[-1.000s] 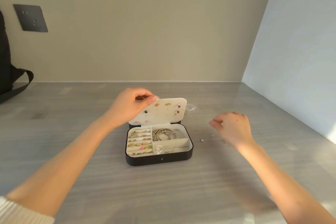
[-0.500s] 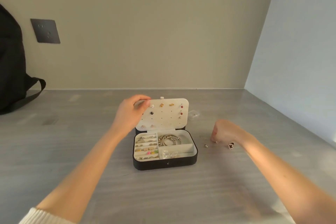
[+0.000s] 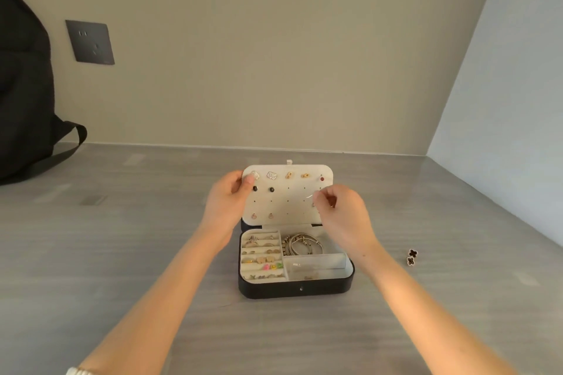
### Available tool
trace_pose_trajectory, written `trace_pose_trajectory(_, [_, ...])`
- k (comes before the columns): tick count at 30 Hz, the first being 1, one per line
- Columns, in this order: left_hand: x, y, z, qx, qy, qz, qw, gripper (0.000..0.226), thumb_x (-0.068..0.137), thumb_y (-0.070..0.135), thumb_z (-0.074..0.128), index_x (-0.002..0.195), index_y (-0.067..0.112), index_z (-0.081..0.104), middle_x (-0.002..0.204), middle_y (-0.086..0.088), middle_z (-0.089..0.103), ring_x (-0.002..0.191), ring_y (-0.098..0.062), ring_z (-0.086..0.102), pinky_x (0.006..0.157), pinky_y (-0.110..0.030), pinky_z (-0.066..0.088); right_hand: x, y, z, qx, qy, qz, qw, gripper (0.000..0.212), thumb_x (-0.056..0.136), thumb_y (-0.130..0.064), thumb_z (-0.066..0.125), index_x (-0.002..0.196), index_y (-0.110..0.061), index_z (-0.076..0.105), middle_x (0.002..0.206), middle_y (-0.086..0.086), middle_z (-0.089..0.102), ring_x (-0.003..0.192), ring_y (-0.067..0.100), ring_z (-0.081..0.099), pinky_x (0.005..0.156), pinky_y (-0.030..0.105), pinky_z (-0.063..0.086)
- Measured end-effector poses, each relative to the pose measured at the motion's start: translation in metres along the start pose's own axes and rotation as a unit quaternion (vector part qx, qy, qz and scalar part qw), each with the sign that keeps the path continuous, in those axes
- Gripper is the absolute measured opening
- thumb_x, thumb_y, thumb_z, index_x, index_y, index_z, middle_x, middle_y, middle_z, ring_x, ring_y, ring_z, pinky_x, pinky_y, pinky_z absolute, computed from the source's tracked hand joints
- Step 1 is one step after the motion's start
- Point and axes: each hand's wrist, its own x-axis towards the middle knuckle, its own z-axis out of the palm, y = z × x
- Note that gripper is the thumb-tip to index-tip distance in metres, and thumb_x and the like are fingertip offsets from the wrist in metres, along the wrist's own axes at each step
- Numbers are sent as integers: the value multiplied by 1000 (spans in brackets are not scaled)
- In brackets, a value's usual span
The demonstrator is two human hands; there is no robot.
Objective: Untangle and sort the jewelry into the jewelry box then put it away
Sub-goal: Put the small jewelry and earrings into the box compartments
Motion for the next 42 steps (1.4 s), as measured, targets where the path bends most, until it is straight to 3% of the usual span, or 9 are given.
trace_pose_trajectory(2, [1,-8,-1,-17,-13,-21,1000,20,95,24,49,92,14,65,100,-15,67,97,-32,61,91,-51,46,4,2,18,-47,69,12,996,19,93,-21,46,80,-14,58,66,-7,56,63,13,49,58,27,34])
trace_pose_trajectory(7, [2,-21,0,-56,-24,-52,997,22,97,21,46,91,16,67,99,-13,69,98,-32,62,90,-51,47,14,6,37,-89,151,30,984,16,93,-23,45,86,-18,59,66,-10,51,64,15,46,53,27,27])
trace_pose_trajectory(11, [5,-28,0,-77,-38,-40,995,26,92,30,49,86,10,64,88,-21,61,83,-25,51,76,-42,41,22,7,40,-109,152,30,982,17,93,-23,46,83,-19,60,67,-8,53,64,16,48,54,27,26])
trace_pose_trajectory(13, [5,-30,0,-78,-37,-43,995,33,85,37,50,87,6,62,85,-13,58,80,-24,48,74,-40,39,25,7,41,-115,157,27,981,18,93,-23,46,84,-19,61,68,-8,56,64,16,49,53,27,27])
trace_pose_trajectory(21, [6,-31,2,-98,-35,-35,994,24,96,22,47,86,13,67,90,-18,61,82,-24,52,75,-40,42,24,10,45,-152,166,25,974,17,91,-22,46,81,-19,59,72,-4,62,65,20,53,53,27,28])
trace_pose_trajectory(26, [5,-32,2,-93,-34,-36,994,28,91,30,48,87,5,61,84,-9,56,80,-22,47,72,-38,37,26,10,46,-163,179,21,970,16,91,-21,47,83,-18,60,76,-3,64,65,19,53,54,26,29])
trace_pose_trajectory(33, [4,-29,2,-97,-37,-35,994,24,96,23,47,86,16,68,89,-21,61,82,-24,52,74,-39,42,27,8,49,-198,166,-4,966,17,91,-23,47,82,-19,60,74,-3,64,63,20,55,55,26,31])
trace_pose_trajectory(37, [3,-30,1,-95,-40,-33,994,26,89,33,49,84,12,64,84,-11,57,79,-22,48,72,-38,39,29,4,49,-214,146,-8,966,18,91,-23,47,81,-20,61,72,-4,64,64,20,56,60,27,35])
trace_pose_trajectory(42, [2,-28,0,-99,-42,-30,994,22,95,21,47,86,17,67,91,-23,62,81,-24,51,75,-40,42,33,0,44,-208,120,31,970,17,90,-24,50,81,-20,64,78,-3,67,71,21,56,62,27,34])
